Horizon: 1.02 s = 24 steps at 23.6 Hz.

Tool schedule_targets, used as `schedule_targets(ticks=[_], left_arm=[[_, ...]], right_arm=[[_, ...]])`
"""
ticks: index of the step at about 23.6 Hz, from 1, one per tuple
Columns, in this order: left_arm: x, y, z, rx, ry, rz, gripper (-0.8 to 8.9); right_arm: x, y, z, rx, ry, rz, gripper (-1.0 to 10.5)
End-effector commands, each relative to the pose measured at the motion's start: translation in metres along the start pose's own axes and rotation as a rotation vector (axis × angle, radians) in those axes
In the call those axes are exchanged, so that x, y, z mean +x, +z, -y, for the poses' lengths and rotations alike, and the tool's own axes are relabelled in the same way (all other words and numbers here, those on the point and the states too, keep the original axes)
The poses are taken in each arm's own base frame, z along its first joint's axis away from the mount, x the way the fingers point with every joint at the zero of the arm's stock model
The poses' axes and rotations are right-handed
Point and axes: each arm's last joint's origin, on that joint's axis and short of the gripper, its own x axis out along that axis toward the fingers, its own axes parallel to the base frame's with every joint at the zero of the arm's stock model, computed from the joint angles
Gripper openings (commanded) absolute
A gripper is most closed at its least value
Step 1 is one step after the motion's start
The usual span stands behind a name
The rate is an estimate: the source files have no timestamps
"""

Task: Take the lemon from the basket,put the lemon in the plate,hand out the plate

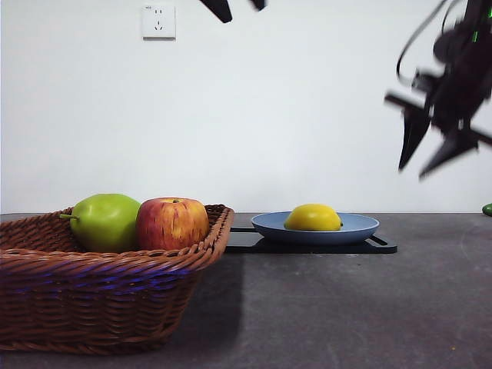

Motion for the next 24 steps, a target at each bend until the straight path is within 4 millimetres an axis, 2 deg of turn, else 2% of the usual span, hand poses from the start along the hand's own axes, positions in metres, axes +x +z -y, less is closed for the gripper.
schedule_targets(ticks=[1, 4, 9, 12, 14, 16, 18, 24], left_arm=[[0.0, 0.007, -0.006, 0.078, 0.038, 0.039, 0.01], [0.003, 0.01, -0.028, 0.052, 0.08, 0.065, 0.05], [-0.002, 0.007, -0.089, -0.099, 0.144, 0.135, 0.06], [-0.027, -0.001, -0.12, -0.173, 0.192, 0.211, 0.05], [-0.049, -0.01, -0.133, -0.211, 0.23, 0.281, 0.06], [-0.066, -0.027, -0.138, -0.239, 0.261, 0.374, 0.05], [-0.072, -0.051, -0.136, -0.256, 0.303, 0.432, 0.06], [-0.075, -0.123, -0.111, -0.295, 0.358, 0.561, 0.06]], right_arm=[[-0.035, 0.004, -0.022, -0.129, 0.026, 0.087, 0.7], [-0.089, -0.005, -0.051, -0.242, 0.047, 0.208, 0.0], [-0.171, -0.036, -0.094, -0.392, 0.014, 0.417, 0.0], [-0.213, -0.064, -0.118, -0.475, -0.037, 0.56, 0.0], [-0.231, -0.085, -0.127, -0.515, -0.026, 0.66, 0.0], [-0.239, -0.107, -0.13, -0.537, -0.024, 0.742, 0.0], [-0.24, -0.128, -0.129, -0.559, 0.007, 0.806, 0.0], [-0.22, -0.185, -0.11, -0.552, -0.003, 0.928, 0.0]])
